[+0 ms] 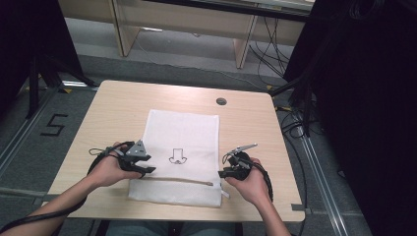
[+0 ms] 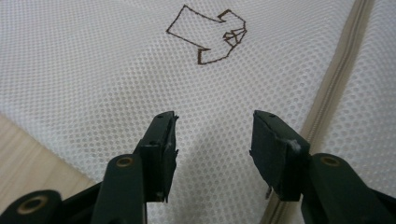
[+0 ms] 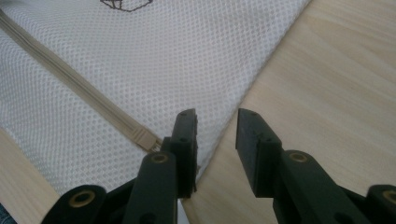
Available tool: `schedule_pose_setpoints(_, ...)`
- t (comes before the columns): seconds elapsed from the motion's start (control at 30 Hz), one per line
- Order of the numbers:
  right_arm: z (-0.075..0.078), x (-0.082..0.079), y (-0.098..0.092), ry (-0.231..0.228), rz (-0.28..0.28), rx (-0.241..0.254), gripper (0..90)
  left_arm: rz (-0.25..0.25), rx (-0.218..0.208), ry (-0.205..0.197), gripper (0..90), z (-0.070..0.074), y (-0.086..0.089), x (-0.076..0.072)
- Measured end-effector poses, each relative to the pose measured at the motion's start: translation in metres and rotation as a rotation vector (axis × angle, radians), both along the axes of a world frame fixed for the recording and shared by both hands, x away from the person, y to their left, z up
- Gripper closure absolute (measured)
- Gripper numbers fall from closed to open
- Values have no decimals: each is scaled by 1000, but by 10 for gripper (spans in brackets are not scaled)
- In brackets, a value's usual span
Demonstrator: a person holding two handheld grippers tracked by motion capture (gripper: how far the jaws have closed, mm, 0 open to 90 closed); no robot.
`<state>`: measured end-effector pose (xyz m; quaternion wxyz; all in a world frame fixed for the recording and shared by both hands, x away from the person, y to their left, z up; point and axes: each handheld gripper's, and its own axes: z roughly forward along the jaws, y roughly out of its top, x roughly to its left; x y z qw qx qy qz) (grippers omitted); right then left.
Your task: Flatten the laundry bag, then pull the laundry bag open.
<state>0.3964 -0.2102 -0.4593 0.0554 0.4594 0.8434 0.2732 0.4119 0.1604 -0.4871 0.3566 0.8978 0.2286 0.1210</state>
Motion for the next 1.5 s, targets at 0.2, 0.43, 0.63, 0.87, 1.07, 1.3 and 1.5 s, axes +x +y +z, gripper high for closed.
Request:
schedule_pose_setpoints(0.2, -3, 0, -6, -16, -14, 2, 608, 0, -49, 30, 502, 0, -3, 2)
schedule_pose_setpoints(0.43, -3, 0, -8, -28, 6, -19, 582, 24, -113, 26, 425, 2, -4, 6)
schedule_pose_setpoints(0.63, -1, 1, -8, -32, -2, -28, 590, 62, -154, 46, 392, -2, -3, 4)
schedule_pose_setpoints(0.87, 0, 0, -5, -37, 49, -49, 637, 37, -159, 19, 394, 0, -3, 1)
schedule_pose_setpoints(1.07, -1, 1, -7, -35, 129, -111, 705, 22, -189, -9, 436, 4, -7, 2)
schedule_pose_setpoints(1.3, 1, 0, -5, 0, 108, -110, 804, -12, -211, 7, 431, 8, -10, -4)
schedule_pose_setpoints(1.5, 4, -3, 4, 83, 60, -80, 828, -38, -250, 28, 434, 9, -19, -11)
